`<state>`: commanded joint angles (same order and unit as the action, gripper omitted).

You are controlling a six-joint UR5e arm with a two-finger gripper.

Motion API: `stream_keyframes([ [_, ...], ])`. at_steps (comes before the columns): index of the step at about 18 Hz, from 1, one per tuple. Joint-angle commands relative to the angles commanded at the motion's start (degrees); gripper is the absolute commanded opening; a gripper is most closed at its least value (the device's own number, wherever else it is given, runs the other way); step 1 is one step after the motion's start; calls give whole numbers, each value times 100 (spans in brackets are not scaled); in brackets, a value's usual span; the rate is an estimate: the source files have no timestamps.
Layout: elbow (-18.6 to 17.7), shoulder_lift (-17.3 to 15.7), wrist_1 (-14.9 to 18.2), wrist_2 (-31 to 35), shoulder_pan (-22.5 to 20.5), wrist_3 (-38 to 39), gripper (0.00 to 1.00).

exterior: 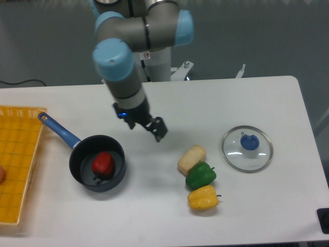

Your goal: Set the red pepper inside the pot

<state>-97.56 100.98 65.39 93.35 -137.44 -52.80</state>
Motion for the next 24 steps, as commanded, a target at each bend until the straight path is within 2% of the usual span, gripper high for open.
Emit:
stream_keyframes([
  [3,26,35,-9,-326,-475,-772,100],
  [6,140,211,9,-327,-871,-1853,100],
  [9,263,351,26,-265,-1169,-2409,100],
  [14,404,519,149,147,-1294,-2672,100],
  [16,448,580,158,139,-1294,-3294,100],
  [19,457,650,185,104,-1302,-4910,100],
  [20,518,746,167,104,-1320,-5193,100],
  [21,632,791,210,61,-1398,-5196,100],
  [24,659,782,272,-177,-1557,-5188,100],
])
